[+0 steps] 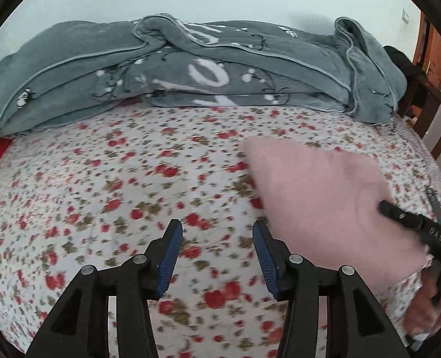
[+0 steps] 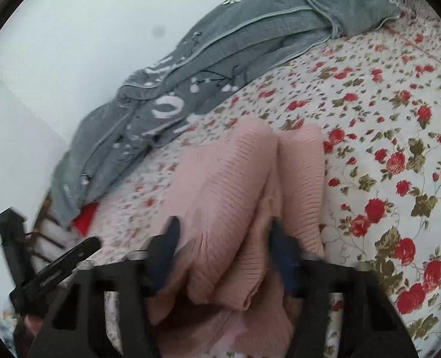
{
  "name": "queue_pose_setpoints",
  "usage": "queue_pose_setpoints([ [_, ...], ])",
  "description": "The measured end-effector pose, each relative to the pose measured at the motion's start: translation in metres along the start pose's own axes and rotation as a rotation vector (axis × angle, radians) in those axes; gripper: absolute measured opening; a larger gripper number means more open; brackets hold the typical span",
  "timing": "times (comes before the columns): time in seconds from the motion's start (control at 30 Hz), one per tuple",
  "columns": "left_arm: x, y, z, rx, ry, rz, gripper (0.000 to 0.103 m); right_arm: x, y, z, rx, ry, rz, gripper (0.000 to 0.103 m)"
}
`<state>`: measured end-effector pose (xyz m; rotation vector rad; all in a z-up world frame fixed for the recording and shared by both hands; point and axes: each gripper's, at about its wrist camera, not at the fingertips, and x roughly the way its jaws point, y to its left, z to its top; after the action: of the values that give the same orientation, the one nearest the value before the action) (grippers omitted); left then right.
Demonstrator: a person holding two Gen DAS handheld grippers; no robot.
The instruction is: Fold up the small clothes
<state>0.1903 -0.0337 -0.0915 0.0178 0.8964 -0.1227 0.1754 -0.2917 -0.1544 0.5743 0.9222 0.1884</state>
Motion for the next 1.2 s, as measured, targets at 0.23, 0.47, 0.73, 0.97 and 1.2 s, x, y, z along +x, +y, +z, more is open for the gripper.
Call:
queue_pose_setpoints([
  [0.23, 0.003, -0.015, -0.006, 0.012, -0.04, -0.1, 0.047, -0.043, -0.016, 0.0, -0.068, -0.127, 0.004, 0.012],
  [0.47, 0.021, -0.054, -0.014, 0.048, -0.01, -0.195, 0.049, -0.026, -0.047, -0.002, 0.008, -0.036, -0.045, 0.044],
  [0.73, 0.038, -0.07, -0.025, 0.034, 0.011, -0.21, 0.05, -0.058, 0.0, -0.026, -0.112, -0.046, 0.0, 0.059],
  [0.97, 0.023, -0.059, -0.024, 0.017, 0.007, -0.282, 0.049, -0.056, -0.004, -0.037, -0.114, -0.065, 0.0, 0.007],
  [1.2, 0.019, -0.069, -0.024, 0.04, -0.022, -0.296, 0.051, -0.033, -0.037, -0.046, -0.092, 0.002, -0.065, 0.005],
])
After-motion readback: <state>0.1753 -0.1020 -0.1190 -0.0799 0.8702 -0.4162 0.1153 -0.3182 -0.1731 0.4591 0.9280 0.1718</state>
